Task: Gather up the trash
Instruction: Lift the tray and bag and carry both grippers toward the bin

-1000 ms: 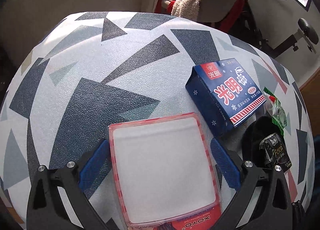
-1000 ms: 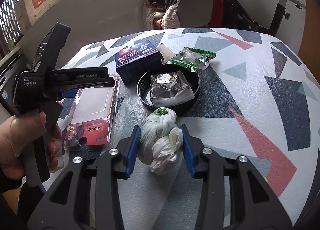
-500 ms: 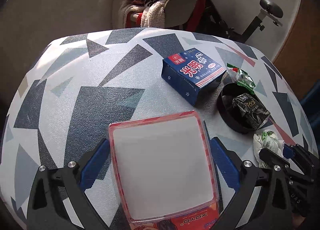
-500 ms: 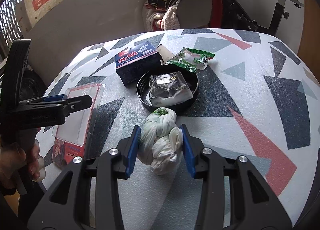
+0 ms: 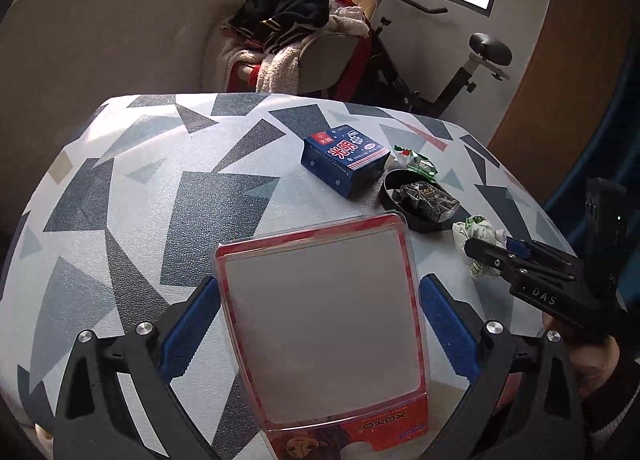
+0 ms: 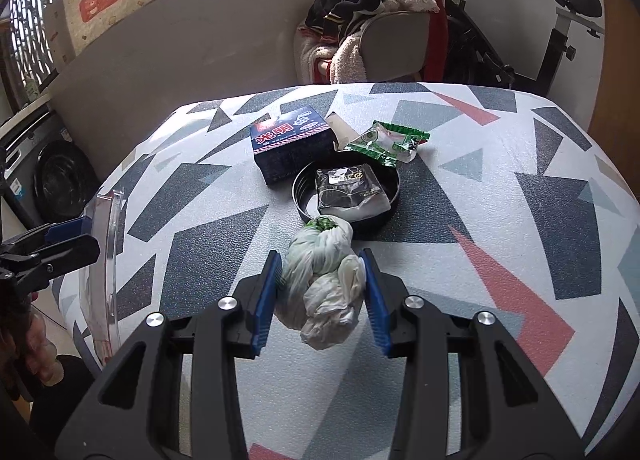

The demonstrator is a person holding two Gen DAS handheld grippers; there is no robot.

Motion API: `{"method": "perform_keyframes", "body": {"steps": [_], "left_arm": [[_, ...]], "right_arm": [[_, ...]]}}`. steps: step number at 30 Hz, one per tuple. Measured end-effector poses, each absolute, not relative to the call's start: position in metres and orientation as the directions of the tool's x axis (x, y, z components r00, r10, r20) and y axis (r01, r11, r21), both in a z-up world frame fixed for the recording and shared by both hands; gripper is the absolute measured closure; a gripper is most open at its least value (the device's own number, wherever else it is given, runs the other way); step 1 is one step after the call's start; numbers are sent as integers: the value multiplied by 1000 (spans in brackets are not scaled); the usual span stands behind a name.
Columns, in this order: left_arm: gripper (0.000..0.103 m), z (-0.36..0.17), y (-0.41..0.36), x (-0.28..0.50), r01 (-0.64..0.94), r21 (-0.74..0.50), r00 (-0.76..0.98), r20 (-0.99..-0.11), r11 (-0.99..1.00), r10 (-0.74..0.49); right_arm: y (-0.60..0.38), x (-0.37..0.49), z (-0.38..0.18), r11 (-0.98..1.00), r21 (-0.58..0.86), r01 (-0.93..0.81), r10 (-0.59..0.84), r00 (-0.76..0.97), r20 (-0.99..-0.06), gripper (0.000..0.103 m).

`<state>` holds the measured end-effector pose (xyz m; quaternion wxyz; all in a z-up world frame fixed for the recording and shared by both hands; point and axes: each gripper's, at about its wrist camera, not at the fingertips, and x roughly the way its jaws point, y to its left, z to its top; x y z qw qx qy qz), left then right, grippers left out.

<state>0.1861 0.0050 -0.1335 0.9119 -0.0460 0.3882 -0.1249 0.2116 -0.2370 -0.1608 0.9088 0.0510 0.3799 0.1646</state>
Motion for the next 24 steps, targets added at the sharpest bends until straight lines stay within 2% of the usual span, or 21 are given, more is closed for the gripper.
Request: {"method": "perform_keyframes", "body": {"steps": [5,18,24], "left_arm": [[10,-123,4,165,237,-179,675,-676,955,-294],[10,-96,8,97,335,-209,674,-628,919,-389],[10,-96,0,51,405,-169,658,-628,899,-415]], "right_arm": [[-234,183,-141,937,220,-271,348,678,-647,61],[-228,111,-105,922,271,-276,385,708,-592,61],[-220,80,-95,921,254,-294,388,715,-582,61]]}}
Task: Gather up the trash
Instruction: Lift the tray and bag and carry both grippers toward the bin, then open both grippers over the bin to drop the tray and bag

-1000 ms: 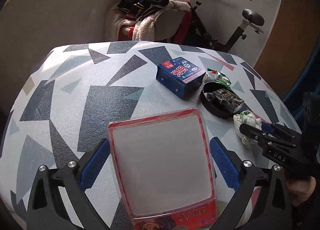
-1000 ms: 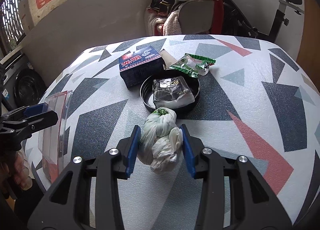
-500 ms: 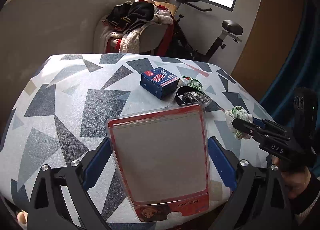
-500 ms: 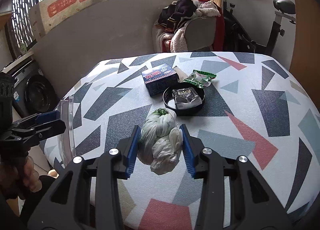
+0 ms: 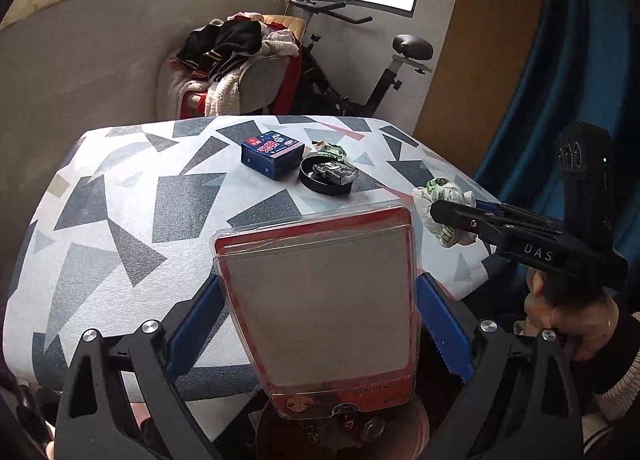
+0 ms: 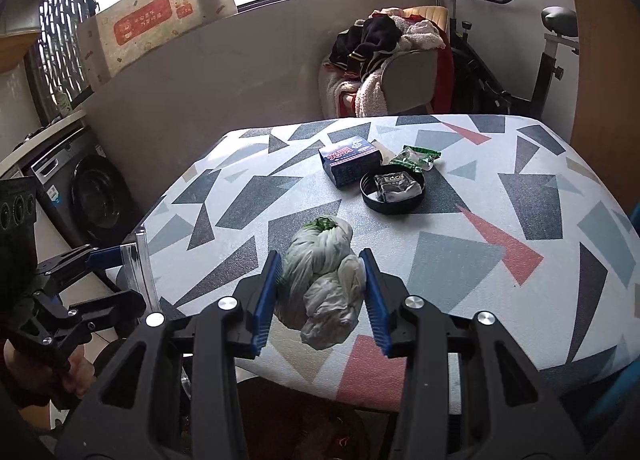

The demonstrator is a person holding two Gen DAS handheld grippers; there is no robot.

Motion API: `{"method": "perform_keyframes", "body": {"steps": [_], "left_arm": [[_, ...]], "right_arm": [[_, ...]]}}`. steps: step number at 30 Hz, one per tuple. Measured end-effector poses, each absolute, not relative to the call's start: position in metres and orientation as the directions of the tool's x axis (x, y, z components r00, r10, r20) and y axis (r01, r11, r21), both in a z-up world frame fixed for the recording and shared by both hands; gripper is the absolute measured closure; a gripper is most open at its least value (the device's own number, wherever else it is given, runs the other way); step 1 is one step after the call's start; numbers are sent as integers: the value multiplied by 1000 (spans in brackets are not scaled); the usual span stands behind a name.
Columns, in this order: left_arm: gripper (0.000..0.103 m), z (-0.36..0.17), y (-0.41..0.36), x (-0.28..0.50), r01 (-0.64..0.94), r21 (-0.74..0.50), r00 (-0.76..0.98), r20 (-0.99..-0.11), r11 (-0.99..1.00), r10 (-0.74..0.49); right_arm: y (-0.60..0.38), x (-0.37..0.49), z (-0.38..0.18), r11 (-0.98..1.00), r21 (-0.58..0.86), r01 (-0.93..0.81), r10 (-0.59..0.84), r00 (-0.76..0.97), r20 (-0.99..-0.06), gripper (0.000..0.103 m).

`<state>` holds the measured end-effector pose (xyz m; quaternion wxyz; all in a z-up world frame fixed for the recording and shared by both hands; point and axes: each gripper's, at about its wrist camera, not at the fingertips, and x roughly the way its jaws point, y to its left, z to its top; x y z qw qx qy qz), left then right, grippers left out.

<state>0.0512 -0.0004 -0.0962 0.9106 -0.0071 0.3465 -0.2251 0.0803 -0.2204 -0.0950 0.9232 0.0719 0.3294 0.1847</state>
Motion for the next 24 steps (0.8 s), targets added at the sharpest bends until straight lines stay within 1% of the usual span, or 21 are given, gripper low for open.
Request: {"method": "perform_keyframes", "body": {"steps": [4,11,16,18,20,24], "left_arm": [[10,-108,-7,26,449,-160,624,-648,879,-437],[10,-151,-19,4,511,-173,518,-720,842,-462],[8,-187,-23,5,523,-245,407,-769,816,-492],[6,-195,-24,4,516,-249,389,-785,820,-483],[6,-196,-23,5,506,-248,400,-782,826,-479],[6,-178,-13,3,489,-234,482,-731,840,-484]], "right_arm": [[-217,63,-94,920,252,-299,391,714,-581,61],[-215,42,-104,924,243,-295,382,697,-607,61],[-220,35,-114,928,245,-280,372,684,-628,61],[-222,33,-118,931,242,-275,366,678,-637,61],[-223,30,-123,933,238,-270,360,672,-647,61],[-223,26,-137,933,242,-266,359,653,-667,61]]}}
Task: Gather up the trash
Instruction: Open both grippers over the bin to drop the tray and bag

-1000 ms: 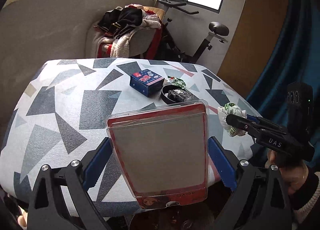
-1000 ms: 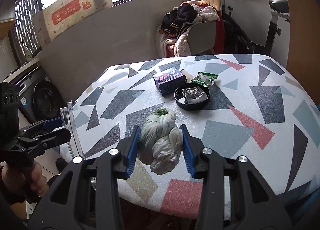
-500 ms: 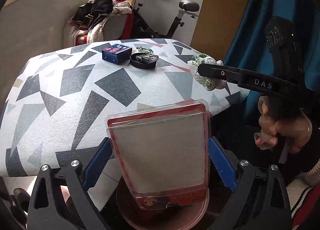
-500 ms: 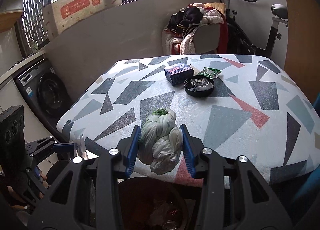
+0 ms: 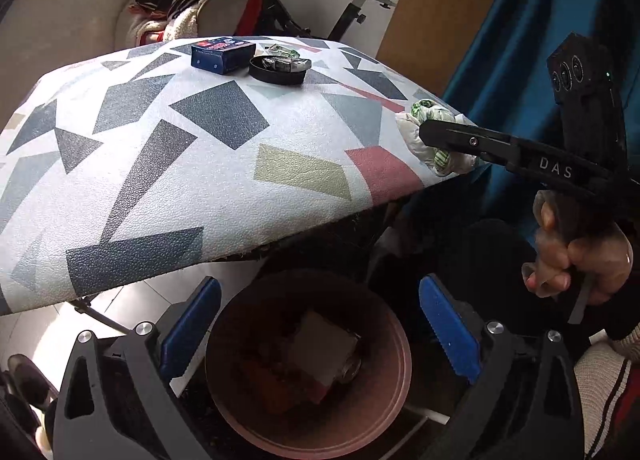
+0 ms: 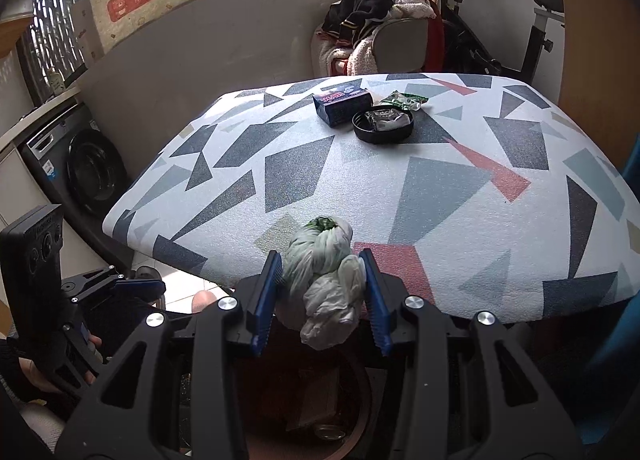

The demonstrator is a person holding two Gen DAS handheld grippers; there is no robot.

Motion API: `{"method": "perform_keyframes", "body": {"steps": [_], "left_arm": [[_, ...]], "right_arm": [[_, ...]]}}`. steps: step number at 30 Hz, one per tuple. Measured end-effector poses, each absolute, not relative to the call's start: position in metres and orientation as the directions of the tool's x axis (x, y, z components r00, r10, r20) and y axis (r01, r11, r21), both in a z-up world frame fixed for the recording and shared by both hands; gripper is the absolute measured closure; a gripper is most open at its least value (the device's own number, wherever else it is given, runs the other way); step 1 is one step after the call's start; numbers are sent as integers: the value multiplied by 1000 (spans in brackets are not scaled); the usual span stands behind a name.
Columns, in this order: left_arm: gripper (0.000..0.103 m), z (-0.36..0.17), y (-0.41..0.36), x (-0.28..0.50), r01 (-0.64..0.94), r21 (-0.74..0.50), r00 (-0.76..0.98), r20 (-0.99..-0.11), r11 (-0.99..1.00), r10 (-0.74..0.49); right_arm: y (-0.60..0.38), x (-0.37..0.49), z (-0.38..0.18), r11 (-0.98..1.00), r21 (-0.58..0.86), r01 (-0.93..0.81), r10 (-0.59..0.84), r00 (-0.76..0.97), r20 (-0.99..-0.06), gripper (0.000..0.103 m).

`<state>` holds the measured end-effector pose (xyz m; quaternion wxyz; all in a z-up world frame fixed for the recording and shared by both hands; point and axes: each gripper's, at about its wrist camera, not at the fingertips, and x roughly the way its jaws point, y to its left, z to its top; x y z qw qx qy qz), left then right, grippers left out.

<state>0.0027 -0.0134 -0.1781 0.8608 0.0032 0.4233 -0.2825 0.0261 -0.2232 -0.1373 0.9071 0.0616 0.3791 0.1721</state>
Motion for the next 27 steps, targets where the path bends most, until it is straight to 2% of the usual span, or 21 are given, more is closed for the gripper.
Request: {"method": "perform_keyframes", "body": {"steps": [9,16,19,27], "left_arm": [[6,-138,18,-4,428,-107,658,-644,897,-390],[6,-146,37,-16,333,-38,742,-606,942,-286],[6,-143,45,-16,268,-48,780,-576,962,-245],[6,-154,66,4,189,-152,743,-624,970,-243]], "right_arm": [[-199,16,-172,906,263,-330,415,584,-698,61],[-169,8,-192,884,217,-415,430,535,-727,60],[-161,7,-197,879,204,-431,427,521,-739,60],[-151,9,-207,872,188,-451,419,492,-763,60]]}}
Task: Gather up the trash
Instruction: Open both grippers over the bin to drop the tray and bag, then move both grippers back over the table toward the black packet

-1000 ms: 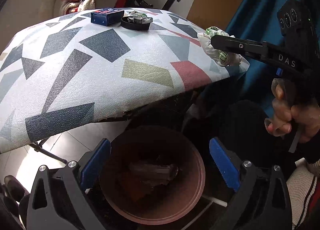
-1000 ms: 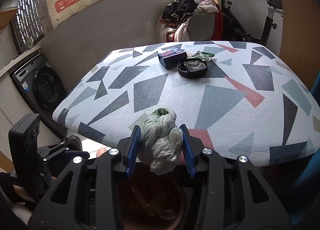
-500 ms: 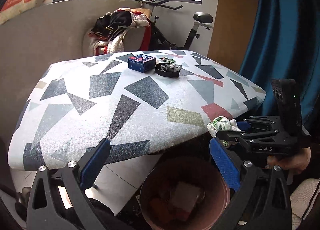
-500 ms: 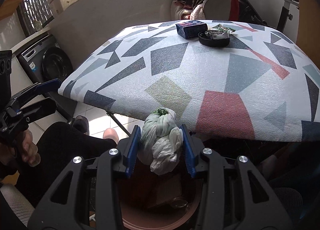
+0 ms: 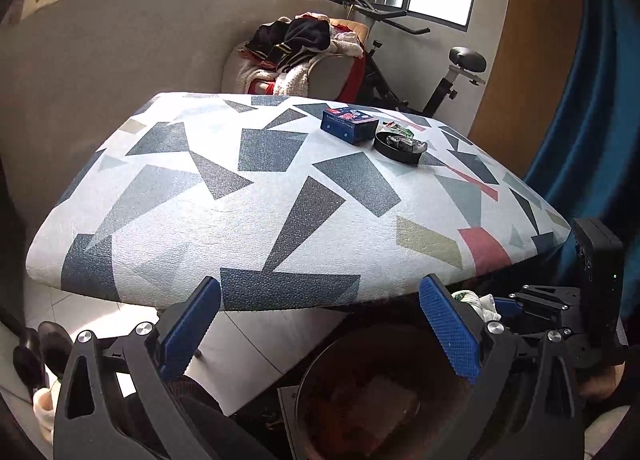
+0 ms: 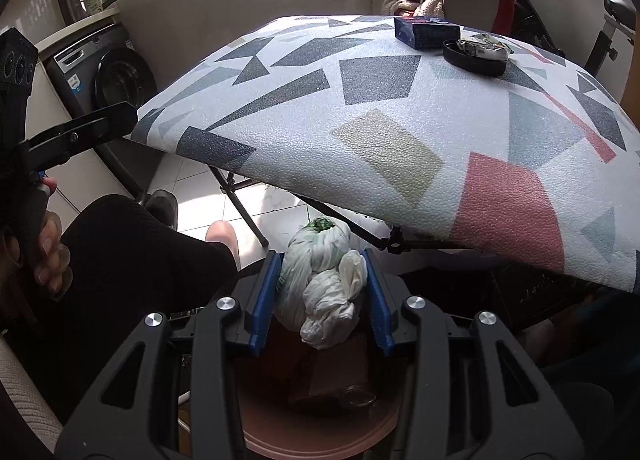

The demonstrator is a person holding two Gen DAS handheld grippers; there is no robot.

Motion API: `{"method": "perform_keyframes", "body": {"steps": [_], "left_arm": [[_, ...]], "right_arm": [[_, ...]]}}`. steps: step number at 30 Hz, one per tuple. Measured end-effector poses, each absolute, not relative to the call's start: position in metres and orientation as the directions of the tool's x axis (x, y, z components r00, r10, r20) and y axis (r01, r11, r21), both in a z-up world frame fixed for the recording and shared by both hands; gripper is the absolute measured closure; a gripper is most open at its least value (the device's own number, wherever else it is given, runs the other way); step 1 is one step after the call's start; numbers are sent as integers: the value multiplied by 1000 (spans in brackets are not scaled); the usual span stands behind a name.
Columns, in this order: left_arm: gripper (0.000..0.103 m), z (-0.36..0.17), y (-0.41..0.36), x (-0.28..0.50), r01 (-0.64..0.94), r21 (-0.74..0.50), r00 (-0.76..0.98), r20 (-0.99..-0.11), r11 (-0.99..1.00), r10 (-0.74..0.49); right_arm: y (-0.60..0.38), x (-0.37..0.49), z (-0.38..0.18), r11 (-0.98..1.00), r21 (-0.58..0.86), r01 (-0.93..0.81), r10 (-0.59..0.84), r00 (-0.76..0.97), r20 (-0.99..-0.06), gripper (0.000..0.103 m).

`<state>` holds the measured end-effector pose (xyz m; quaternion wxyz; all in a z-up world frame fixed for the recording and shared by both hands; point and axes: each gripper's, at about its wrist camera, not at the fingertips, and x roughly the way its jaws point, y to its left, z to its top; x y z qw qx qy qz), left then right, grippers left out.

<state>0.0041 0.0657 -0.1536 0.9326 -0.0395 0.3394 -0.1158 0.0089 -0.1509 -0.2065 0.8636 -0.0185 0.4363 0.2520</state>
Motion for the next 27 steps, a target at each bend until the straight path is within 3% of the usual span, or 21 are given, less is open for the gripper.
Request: {"method": "perform_keyframes", "body": {"steps": [6,9,13,27], "left_arm": [[6,-157,65,7,175,-151,740,-631,973,-231],[6,-158,63,6,176,-143,739,-635,974,-227],[6,-160,64,8,171,-145,733,-643,975,-224],[6,-162,61,10,173,-144,730,-645,974,-225]], "right_arm": [[-150,10,-209,869,188,-458,421,484,-767,56],[-149,9,-210,881,166,-444,397,498,-771,25],[-153,12,-210,899,154,-411,368,515,-774,9],[-185,25,-205,944,194,-268,320,588,-743,6]]}}
